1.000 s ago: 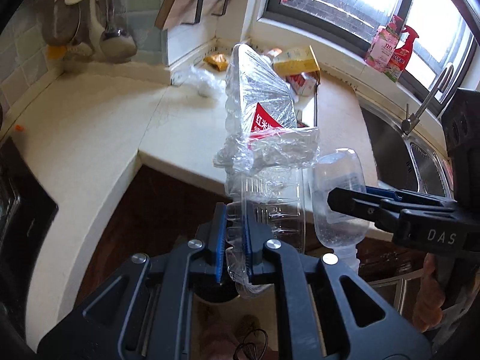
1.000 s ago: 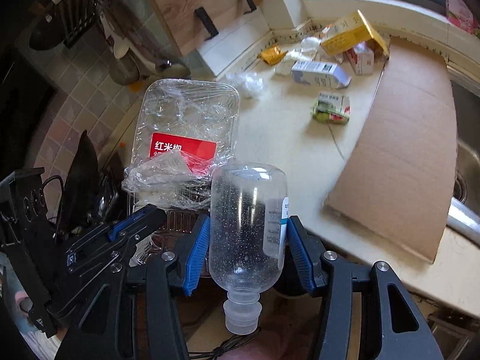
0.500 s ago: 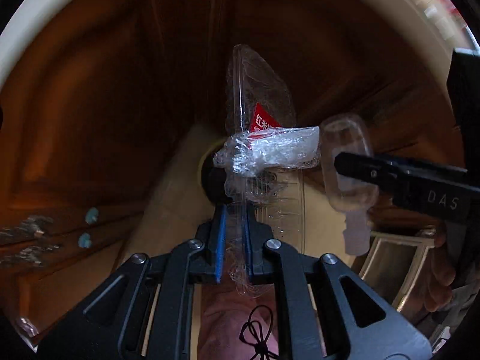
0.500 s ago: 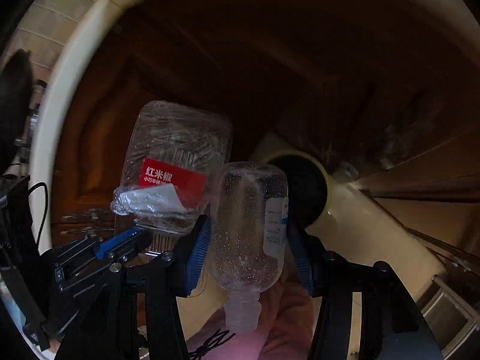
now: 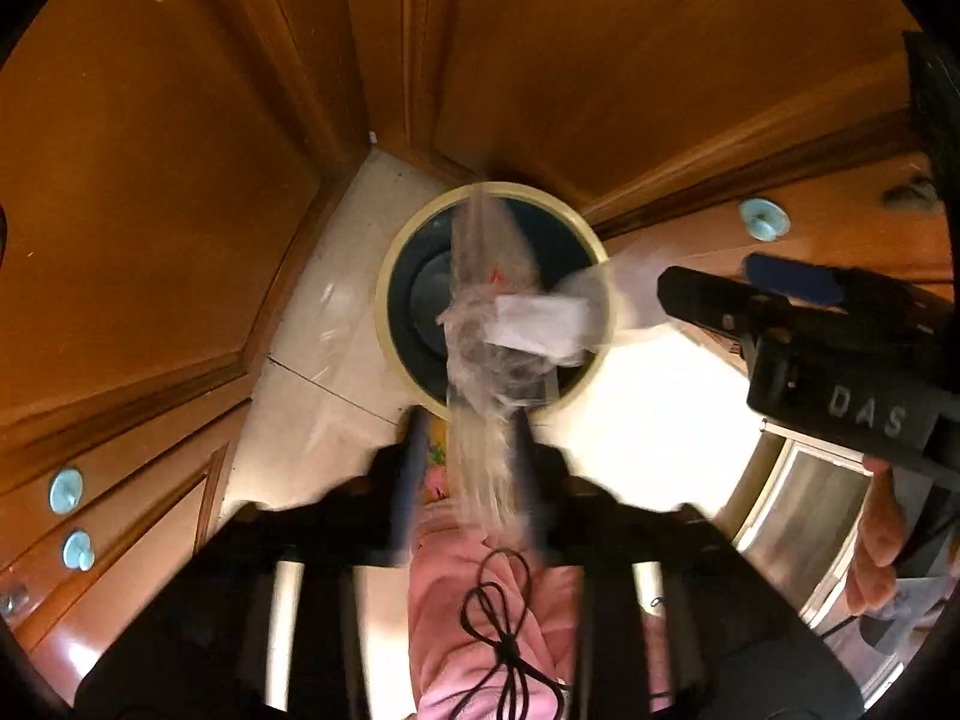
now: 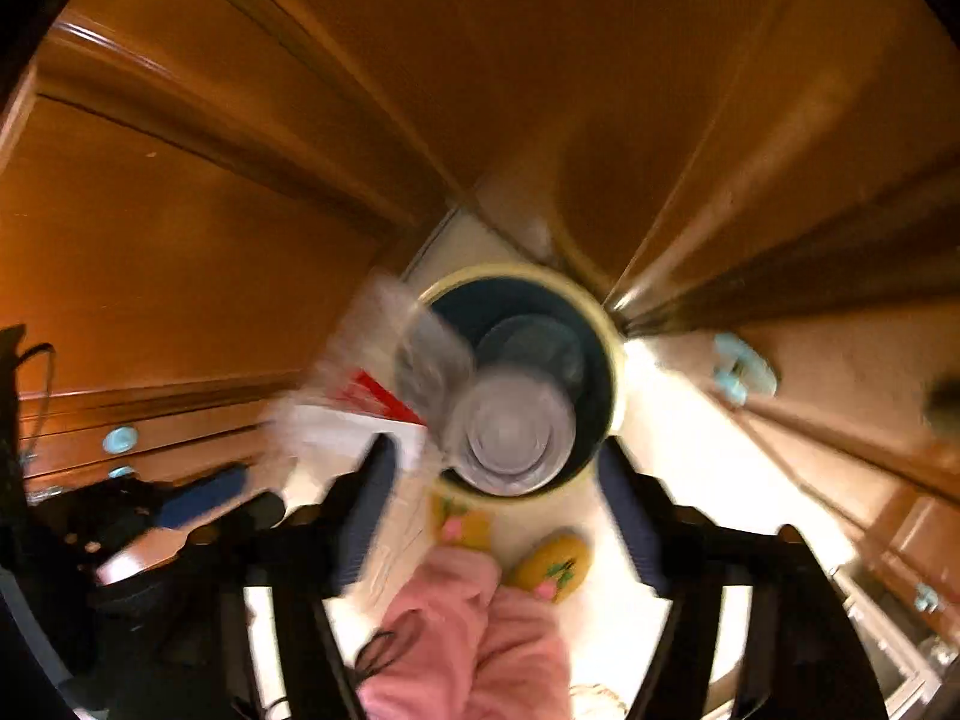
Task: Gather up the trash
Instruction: 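Carry tray and bottle down over the bin and open both tools, then raise both open tools back toward the counter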
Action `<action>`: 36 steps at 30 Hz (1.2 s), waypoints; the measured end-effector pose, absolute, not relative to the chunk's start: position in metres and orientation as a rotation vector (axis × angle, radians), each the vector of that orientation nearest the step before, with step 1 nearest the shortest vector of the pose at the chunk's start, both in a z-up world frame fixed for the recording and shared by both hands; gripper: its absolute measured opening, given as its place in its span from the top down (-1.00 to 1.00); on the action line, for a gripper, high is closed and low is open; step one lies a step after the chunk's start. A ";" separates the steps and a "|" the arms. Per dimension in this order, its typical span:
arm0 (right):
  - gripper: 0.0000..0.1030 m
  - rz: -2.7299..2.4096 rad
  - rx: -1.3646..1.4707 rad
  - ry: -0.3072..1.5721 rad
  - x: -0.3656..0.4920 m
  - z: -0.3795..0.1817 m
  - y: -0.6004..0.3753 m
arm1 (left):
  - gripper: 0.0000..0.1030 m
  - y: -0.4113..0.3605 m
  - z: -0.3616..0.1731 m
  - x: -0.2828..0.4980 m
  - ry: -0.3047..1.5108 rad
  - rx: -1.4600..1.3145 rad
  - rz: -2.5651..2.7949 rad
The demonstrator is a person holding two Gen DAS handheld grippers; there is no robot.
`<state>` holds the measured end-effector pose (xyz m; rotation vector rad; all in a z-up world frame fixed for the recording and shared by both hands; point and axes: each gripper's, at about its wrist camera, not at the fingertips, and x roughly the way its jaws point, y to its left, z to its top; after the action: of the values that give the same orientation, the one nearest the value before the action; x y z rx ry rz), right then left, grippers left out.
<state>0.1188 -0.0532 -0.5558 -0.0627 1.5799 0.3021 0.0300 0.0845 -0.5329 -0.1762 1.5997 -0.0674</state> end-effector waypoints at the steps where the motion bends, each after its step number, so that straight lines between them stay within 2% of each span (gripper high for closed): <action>1: -0.57 0.290 -0.083 1.568 0.121 -0.558 -0.053 | -0.20 0.088 -0.534 0.032 1.596 -0.177 -0.060; 2: -0.57 0.282 -0.088 1.568 0.123 -0.559 -0.055 | -0.25 0.088 -0.534 0.033 1.587 -0.175 -0.045; 11: -0.57 0.291 -0.037 1.616 0.118 -0.537 -0.080 | -0.25 0.097 -0.506 0.036 1.554 -0.160 0.003; 18: -0.57 0.328 -0.039 1.603 0.095 -0.480 -0.076 | -0.25 0.109 -0.473 0.035 1.542 -0.159 -0.026; 36: -0.57 0.401 -0.059 1.317 0.037 -0.231 -0.070 | -0.21 0.101 -0.238 -0.010 1.323 -0.114 -0.064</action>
<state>0.0369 -0.0701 -0.2310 -0.0588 1.3175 0.4010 -0.0101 0.1008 -0.2382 -0.1137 1.3233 -0.0644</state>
